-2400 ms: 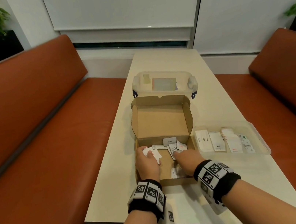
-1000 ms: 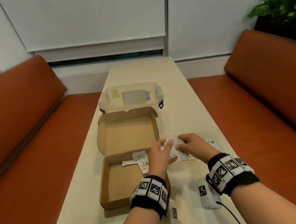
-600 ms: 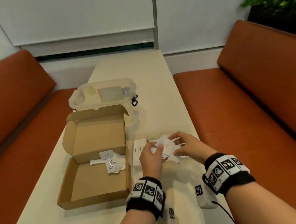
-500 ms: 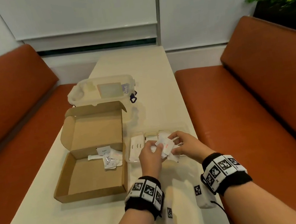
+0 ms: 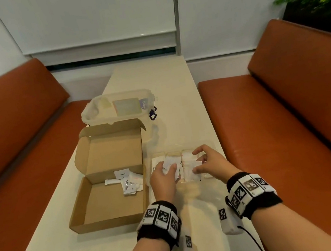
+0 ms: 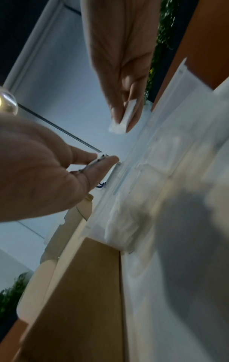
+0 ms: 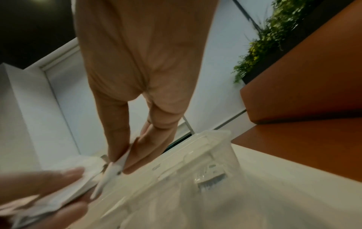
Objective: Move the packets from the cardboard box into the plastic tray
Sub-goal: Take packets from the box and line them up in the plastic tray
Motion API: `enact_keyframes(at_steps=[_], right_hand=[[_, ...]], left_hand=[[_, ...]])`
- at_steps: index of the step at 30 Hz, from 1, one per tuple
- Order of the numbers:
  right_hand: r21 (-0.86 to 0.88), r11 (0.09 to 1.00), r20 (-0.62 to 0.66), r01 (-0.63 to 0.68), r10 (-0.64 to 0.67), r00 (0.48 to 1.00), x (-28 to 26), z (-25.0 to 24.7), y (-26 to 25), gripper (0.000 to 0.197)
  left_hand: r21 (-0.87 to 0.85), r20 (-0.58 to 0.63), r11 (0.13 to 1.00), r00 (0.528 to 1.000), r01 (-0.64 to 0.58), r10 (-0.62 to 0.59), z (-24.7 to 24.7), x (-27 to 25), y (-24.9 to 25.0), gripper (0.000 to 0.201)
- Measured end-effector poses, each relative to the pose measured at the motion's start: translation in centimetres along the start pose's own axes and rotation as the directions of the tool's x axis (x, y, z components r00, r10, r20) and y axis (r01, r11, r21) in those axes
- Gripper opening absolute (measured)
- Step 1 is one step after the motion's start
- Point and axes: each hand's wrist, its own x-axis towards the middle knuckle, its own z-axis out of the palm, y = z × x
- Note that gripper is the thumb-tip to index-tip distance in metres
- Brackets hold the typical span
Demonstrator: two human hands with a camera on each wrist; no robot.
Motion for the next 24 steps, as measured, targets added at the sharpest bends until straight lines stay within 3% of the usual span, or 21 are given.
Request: enact_keyframes(at_steps=[3,6,11,17,20,24], right_hand=[[0.011,1.000,0.022,-0.005,0.004,1.000,0.2,-0.1,-0.5,0.054],[-0.079,0.997,0.048,0.026,-0.023,0.999,0.6,0.0,-1.4,0.058],[-0.181,0.981,0.073,0.066,-0.053,0.996,1.5,0.3,-2.8,0.057],[-0.086,0.996,0.014,0.026,-0.025,1.000,2.0,1.5,-2.9,0.042],[-0.047,0.999,-0.016,0.011,-0.012,1.000,2.0,2.0,-2.7,0.016],[-0.096,0.995,-0.180,0.014,-0.031,0.983,2.6,1.7,-2.2,0.015]], left_hand=[[-0.079,0.097,0.997,0.995,-0.015,0.023,-0.4,0.6,0.0,0.044],[-0.171,0.236,0.985,0.971,0.004,0.037,-0.4,0.7,0.2,0.015],[-0.207,0.313,0.978,0.948,0.012,0.054,-1.1,1.1,0.2,0.027],[-0.127,0.174,0.992,0.984,-0.024,0.046,-1.4,2.3,-0.6,0.042],[-0.181,0.125,0.983,0.992,0.019,0.004,-1.6,2.8,-0.8,0.037],[-0.302,-0.003,0.950,0.996,0.079,-0.084,-1.9,3.4,-1.3,0.021]])
